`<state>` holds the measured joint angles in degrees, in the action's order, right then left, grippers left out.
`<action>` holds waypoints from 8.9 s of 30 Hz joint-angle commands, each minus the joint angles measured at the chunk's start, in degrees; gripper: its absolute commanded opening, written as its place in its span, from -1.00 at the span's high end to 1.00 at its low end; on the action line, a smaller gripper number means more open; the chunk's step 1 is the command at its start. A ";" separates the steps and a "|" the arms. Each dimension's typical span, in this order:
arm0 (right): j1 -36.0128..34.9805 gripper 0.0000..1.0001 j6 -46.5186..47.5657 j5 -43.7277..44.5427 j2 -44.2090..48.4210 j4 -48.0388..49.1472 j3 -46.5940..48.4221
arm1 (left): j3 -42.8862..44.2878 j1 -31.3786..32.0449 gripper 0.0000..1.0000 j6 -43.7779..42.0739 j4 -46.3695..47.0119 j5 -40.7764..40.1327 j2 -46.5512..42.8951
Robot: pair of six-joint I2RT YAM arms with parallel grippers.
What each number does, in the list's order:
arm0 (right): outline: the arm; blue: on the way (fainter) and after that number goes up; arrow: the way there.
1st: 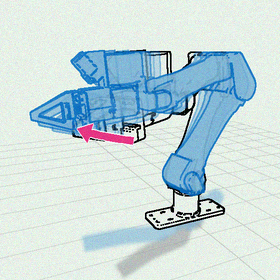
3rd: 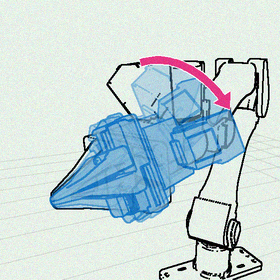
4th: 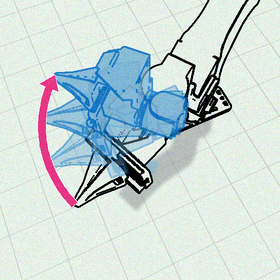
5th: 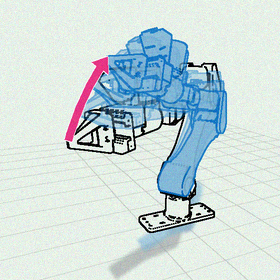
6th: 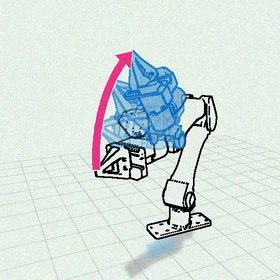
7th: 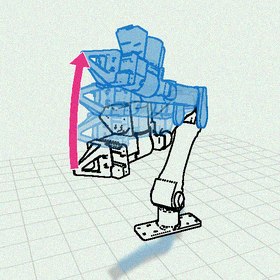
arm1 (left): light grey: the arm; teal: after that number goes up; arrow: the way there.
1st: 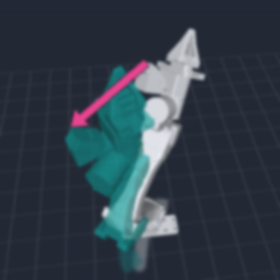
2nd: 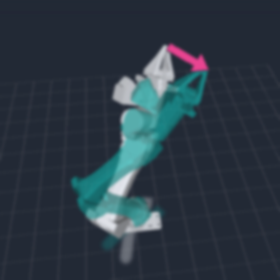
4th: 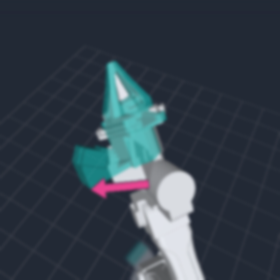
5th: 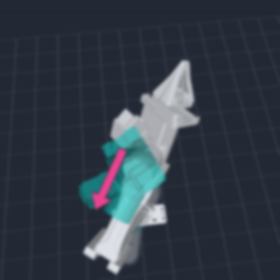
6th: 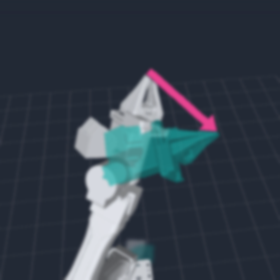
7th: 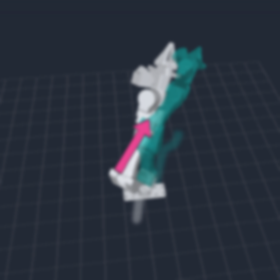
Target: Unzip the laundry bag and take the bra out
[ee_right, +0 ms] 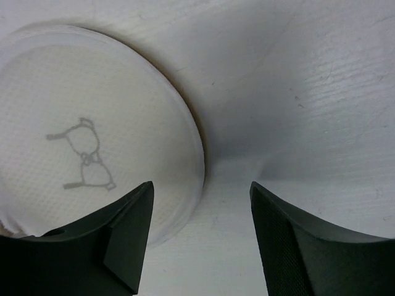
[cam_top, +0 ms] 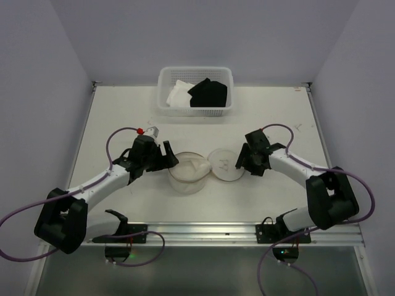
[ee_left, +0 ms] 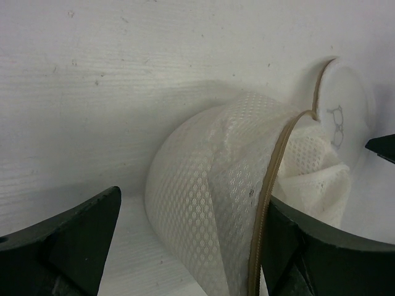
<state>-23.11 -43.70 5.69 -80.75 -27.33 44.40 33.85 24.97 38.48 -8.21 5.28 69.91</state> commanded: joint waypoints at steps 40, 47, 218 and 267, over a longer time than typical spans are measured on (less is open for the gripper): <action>-12.57 1.00 16.99 18.01 6.66 -18.89 24.95 | 17.56 13.17 0.15 11.01 16.66 2.99 25.45; -10.55 1.00 13.74 26.99 5.52 -24.78 23.27 | 18.71 12.91 0.16 6.17 3.56 -4.83 19.57; 19.33 -0.97 -5.43 1.60 31.27 -13.10 -11.88 | 58.35 42.44 0.70 -8.51 -18.07 -22.94 55.33; 19.33 -0.97 -5.78 -1.21 32.50 -11.25 -13.38 | 44.82 39.80 0.29 -9.74 -16.75 -42.98 41.89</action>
<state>-4.05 -48.88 5.65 -48.27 -39.72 31.35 79.35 65.25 29.04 -26.15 -34.20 115.87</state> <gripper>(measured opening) 0.985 0.354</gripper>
